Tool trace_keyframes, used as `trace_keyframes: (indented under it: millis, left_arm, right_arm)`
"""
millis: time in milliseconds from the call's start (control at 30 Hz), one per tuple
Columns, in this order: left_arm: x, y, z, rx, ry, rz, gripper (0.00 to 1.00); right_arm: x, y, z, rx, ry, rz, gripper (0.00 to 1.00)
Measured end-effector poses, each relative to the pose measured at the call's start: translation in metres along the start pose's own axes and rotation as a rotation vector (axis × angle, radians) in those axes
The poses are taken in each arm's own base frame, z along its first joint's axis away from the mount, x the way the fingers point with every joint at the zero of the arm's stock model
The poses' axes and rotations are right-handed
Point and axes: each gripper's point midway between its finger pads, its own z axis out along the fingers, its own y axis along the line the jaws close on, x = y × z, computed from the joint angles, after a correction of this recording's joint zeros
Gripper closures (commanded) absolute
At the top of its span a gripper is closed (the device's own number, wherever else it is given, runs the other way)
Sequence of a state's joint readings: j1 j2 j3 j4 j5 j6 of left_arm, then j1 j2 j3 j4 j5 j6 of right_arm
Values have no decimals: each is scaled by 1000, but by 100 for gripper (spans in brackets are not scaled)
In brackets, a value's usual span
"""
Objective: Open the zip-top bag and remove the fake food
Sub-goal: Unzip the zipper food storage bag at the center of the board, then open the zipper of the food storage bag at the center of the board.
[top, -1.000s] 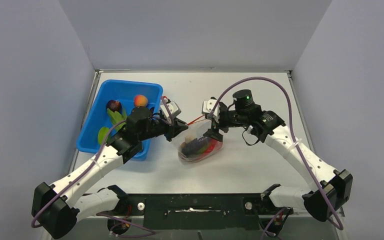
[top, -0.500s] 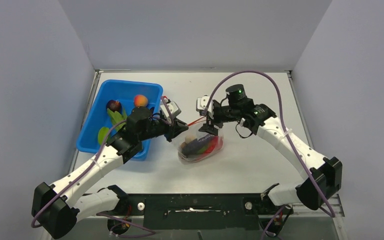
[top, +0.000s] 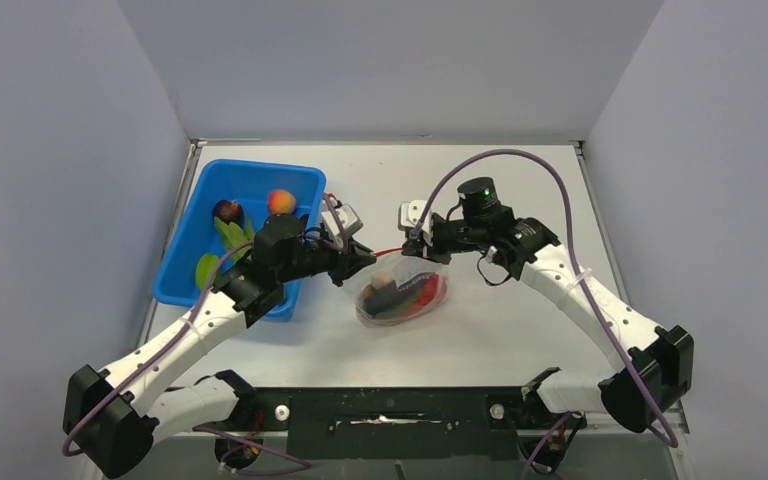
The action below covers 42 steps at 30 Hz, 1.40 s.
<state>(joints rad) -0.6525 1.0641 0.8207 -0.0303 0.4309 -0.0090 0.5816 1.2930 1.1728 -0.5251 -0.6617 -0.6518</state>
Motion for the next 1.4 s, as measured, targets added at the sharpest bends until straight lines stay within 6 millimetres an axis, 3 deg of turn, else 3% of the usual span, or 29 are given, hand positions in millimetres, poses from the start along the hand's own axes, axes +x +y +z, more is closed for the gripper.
trace_keyframes:
  millis: [333, 533, 633, 700, 800, 833, 867, 1167, 1400]
  left_arm:
    - [-1, -3, -12, 2, 26, 44, 100]
    - [1, -3, -17, -6, 57, 72, 100]
    - [-5, -5, -22, -5, 34, 96, 99]
    - [-12, -7, -27, -5, 12, 114, 71]
    - [-18, -7, -34, -28, -10, 125, 44]
    - [-19, -5, -35, -43, -13, 117, 28]
    - [-20, -2, -36, -60, -16, 111, 25]
    - [-26, 10, -31, -147, -65, -39, 24]
    - [-17, 49, -12, -358, -131, -453, 23]
  right_arm:
    - [6, -10, -7, 49, -6, 57, 100]
    - [26, -28, -34, 193, -42, 164, 100]
    - [23, -23, -41, 209, -80, 180, 100]
    - [18, -20, -44, 209, -101, 178, 100]
    - [16, -25, -47, 235, -107, 178, 100]
    - [20, -29, -50, 255, -96, 186, 100]
    - [22, -31, -51, 268, -89, 194, 100]
    - [41, -56, -66, 441, -20, 282, 100]
    - [55, -74, -81, 600, -46, 428, 100]
